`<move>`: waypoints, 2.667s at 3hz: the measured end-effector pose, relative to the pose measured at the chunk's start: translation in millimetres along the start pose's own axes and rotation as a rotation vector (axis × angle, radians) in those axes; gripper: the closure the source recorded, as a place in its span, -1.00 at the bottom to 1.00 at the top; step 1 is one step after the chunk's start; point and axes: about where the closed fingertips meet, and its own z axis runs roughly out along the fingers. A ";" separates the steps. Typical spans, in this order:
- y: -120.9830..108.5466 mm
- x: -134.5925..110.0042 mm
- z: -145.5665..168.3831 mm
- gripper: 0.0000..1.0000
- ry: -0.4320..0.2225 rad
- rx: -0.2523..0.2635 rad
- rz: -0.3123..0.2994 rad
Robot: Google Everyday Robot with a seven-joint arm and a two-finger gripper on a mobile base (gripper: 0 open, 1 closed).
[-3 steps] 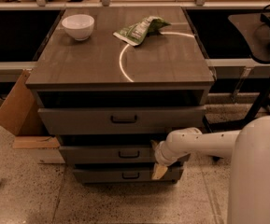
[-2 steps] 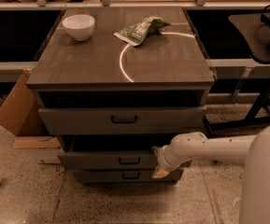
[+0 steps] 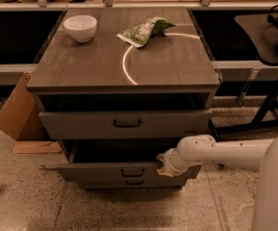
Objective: Open middle drawer
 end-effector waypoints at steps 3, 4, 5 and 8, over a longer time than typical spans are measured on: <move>-1.5 -3.1 -7.6 1.00 0.000 0.000 0.000; -0.7 -3.5 -6.9 0.62 -0.001 -0.002 0.000; -0.3 -3.9 -6.9 0.00 -0.001 -0.004 -0.001; 0.8 -4.7 -6.1 -1.00 -0.002 -0.007 -0.001</move>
Offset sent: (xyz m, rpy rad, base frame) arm -0.1605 -0.0097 0.0975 0.0930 -0.0031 0.1431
